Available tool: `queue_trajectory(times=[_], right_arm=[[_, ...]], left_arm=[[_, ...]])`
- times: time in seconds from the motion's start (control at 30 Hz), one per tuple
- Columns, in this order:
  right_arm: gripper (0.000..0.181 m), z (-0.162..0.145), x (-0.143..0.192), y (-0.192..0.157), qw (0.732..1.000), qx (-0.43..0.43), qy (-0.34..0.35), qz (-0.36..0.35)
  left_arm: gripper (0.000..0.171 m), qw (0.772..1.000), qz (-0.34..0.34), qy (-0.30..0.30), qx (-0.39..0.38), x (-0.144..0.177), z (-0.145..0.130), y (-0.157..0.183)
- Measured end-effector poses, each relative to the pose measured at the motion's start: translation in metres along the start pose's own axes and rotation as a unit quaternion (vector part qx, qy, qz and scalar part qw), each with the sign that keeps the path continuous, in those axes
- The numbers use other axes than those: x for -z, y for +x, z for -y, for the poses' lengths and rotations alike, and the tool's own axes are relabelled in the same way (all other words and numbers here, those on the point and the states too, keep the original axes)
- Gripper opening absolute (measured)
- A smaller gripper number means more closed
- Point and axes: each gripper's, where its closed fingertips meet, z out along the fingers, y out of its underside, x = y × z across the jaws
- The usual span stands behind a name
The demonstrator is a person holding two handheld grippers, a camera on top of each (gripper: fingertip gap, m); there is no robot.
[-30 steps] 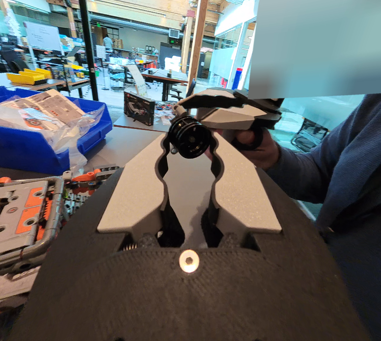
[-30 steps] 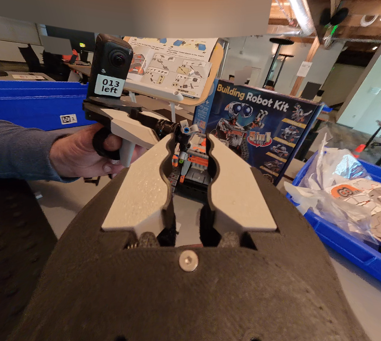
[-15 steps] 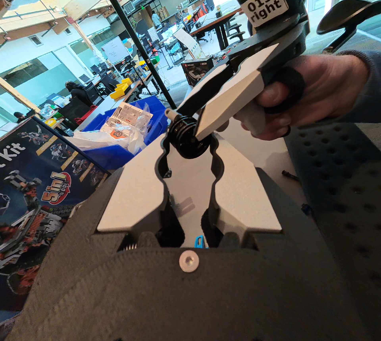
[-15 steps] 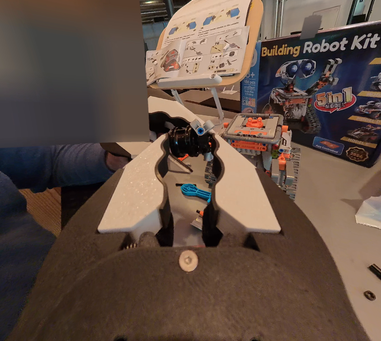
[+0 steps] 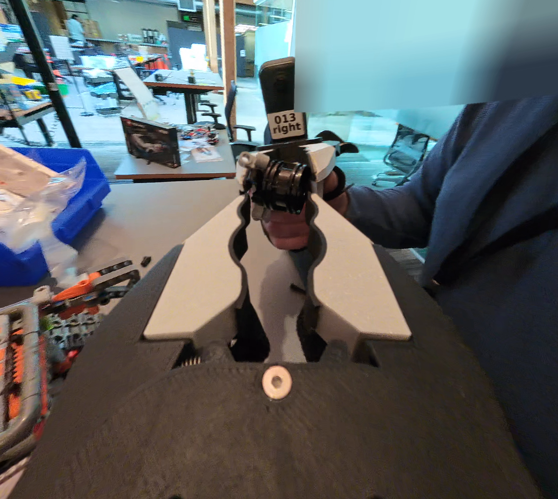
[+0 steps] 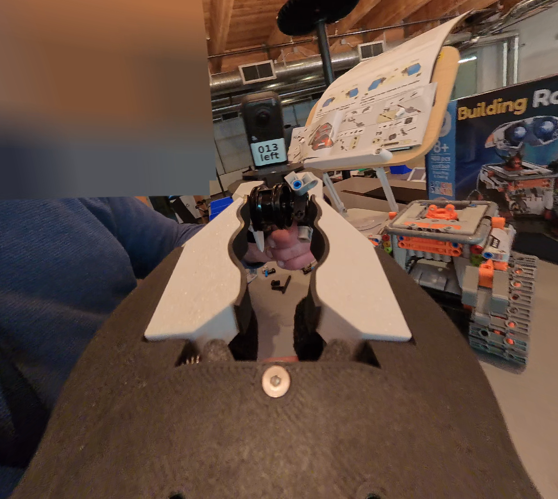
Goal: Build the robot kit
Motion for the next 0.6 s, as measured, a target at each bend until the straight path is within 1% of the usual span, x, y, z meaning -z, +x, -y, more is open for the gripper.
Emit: queue_trajectory(times=[0.07,0.13,0.3,0.47,0.6], right_arm=[[0.037,0.0,-0.001,-0.005,1.0,0.009,-0.001,0.012],[0.037,-0.001,-0.001,-0.01,1.0,0.015,-0.003,0.027],[0.037,-0.001,-0.002,-0.017,0.999,0.045,-0.01,0.029],[0.037,-0.006,-0.004,-0.021,0.993,0.109,-0.043,0.01],[0.037,-0.009,-0.004,-0.024,0.988,0.137,-0.067,0.008]], left_arm=[[0.027,0.999,-0.03,0.023,0.018,0.001,0.005,0.008],[0.023,0.998,-0.047,0.034,0.022,0.003,0.008,0.012],[0.022,0.997,-0.055,0.045,0.0,0.004,0.011,0.017],[0.021,0.997,-0.063,0.043,-0.017,0.006,0.011,0.022],[0.02,0.996,-0.071,0.041,-0.023,0.007,0.01,0.025]])
